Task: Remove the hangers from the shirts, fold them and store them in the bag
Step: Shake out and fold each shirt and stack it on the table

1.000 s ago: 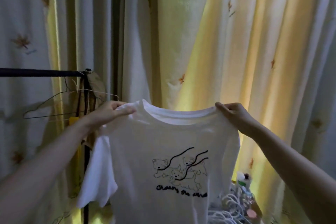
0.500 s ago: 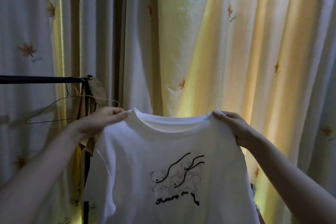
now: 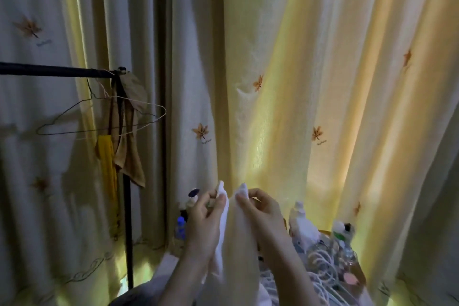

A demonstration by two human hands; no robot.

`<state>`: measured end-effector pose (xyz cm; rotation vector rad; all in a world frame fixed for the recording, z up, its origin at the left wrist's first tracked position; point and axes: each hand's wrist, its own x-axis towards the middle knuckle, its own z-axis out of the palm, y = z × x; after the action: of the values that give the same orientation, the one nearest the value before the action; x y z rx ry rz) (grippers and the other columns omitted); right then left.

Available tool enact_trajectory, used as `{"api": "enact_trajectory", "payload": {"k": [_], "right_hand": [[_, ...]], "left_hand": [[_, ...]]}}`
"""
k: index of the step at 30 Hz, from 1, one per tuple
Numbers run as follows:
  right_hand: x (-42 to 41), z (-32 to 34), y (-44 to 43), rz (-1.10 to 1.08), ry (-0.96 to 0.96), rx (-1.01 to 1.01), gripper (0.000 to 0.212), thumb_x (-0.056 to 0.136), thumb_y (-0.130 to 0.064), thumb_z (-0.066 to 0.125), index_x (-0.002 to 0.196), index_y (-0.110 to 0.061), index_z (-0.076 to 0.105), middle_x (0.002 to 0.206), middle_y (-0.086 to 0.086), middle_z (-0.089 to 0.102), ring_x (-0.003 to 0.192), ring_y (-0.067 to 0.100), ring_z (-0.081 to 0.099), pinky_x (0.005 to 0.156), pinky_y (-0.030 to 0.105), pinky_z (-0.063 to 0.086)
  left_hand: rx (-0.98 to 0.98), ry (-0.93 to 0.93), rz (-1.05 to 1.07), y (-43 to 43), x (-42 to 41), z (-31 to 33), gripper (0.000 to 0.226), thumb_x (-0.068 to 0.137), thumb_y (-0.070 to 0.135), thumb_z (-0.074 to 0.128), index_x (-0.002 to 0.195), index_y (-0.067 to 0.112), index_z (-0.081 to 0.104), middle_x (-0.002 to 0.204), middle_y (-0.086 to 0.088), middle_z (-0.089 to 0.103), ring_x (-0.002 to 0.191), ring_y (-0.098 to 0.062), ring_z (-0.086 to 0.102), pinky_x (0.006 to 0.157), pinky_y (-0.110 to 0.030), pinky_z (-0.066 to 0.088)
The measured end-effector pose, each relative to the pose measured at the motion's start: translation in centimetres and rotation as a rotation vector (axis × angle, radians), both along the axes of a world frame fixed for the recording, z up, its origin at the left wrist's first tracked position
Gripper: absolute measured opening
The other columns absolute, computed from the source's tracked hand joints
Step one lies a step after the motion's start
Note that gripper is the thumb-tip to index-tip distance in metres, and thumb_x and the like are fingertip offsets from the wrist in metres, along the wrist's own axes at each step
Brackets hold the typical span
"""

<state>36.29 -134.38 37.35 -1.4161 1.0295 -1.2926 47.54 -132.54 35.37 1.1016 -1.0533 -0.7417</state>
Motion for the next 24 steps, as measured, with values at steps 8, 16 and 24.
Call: {"api": "enact_trajectory", "payload": {"k": [8, 16, 24], "right_hand": [[0.2, -2.7, 2.0, 0.081, -0.018, 0.028, 0.01, 0.091, -0.023, 0.061, 0.087, -0.014, 0.057, 0.085, 0.021, 0.068, 0.071, 0.026, 0.065, 0.061, 0.041, 0.053], [-0.5, -2.8, 2.7, 0.223, -0.145, 0.073, 0.016, 0.095, -0.015, 0.052, 0.1, 0.0, 0.057, 0.071, 0.008, 0.064, 0.066, 0.018, 0.064, 0.051, 0.03, 0.054], [-1.5, -3.5, 2.6, -0.022, 0.229, -0.22, 0.02, 0.082, -0.022, 0.072, 0.094, -0.023, 0.056, 0.07, 0.0, 0.063, 0.065, 0.007, 0.06, 0.06, 0.026, 0.051]], "left_hand": [[-0.11, -0.139, -0.067, 1.5, -0.4, -2.7, 0.027, 0.087, 0.038, 0.053, 0.106, 0.022, 0.064, 0.095, 0.007, 0.07, 0.089, -0.004, 0.067, 0.071, -0.013, 0.05], [-0.112, -0.138, -0.23, 3.0, 0.2, -2.8, 0.026, 0.087, 0.037, 0.051, 0.107, 0.021, 0.059, 0.092, 0.004, 0.072, 0.084, -0.011, 0.071, 0.064, -0.027, 0.058], [-0.105, -0.285, -0.293, 3.5, 1.5, -3.4, 0.022, 0.089, 0.038, 0.054, 0.11, 0.033, 0.059, 0.101, 0.005, 0.068, 0.094, -0.013, 0.067, 0.076, -0.025, 0.051]]}}
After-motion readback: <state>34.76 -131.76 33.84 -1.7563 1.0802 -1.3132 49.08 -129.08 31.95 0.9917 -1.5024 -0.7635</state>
